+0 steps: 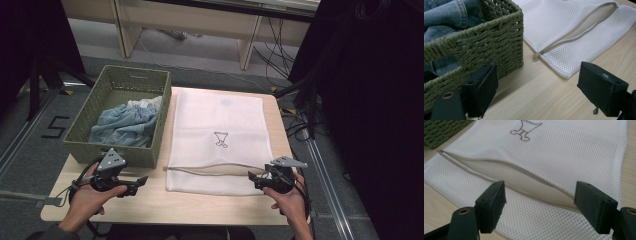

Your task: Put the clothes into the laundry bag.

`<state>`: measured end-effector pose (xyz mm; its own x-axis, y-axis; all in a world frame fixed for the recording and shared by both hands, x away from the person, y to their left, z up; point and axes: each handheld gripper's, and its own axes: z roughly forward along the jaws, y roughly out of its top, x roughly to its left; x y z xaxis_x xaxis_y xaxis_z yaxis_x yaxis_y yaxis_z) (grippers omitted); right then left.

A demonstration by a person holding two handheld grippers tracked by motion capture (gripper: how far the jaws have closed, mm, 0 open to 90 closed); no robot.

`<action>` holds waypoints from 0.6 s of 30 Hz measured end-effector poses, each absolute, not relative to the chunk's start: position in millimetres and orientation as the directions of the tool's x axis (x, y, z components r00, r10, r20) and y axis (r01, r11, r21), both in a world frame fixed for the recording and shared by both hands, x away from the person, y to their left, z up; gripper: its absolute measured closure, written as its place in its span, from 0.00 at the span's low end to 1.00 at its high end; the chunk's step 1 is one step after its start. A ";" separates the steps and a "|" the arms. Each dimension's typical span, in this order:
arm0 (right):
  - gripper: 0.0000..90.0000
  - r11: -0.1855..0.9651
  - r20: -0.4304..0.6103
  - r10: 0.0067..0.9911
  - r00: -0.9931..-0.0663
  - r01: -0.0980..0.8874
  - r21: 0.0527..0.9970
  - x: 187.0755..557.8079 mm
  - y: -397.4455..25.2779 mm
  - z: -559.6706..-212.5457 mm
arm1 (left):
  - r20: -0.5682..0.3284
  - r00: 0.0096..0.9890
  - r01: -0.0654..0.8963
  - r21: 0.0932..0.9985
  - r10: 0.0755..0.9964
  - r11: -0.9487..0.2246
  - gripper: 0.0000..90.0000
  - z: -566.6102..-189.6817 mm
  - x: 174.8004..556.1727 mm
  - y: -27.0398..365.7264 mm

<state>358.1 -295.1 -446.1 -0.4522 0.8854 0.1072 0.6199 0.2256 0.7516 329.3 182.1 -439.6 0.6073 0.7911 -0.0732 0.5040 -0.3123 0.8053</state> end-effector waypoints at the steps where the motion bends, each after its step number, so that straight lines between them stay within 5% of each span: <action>1: 0.29 0.226 0.107 0.885 -0.452 0.620 0.752 358.1 -295.1 -446.1 | -0.073 0.607 0.504 0.805 0.791 -0.312 0.17 -439.6 329.3 182.1; 18: 0.30 0.291 0.042 0.870 -0.491 0.582 0.759 360.6 -291.3 -446.9 | -0.071 0.615 0.504 0.802 0.785 -0.322 0.18 -440.2 328.9 181.1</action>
<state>360.6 -291.3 -446.9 -0.4908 0.8703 0.0424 0.5821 0.2913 0.7591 328.9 181.1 -440.2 0.6151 0.7852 -0.0715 0.5039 -0.3217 0.8016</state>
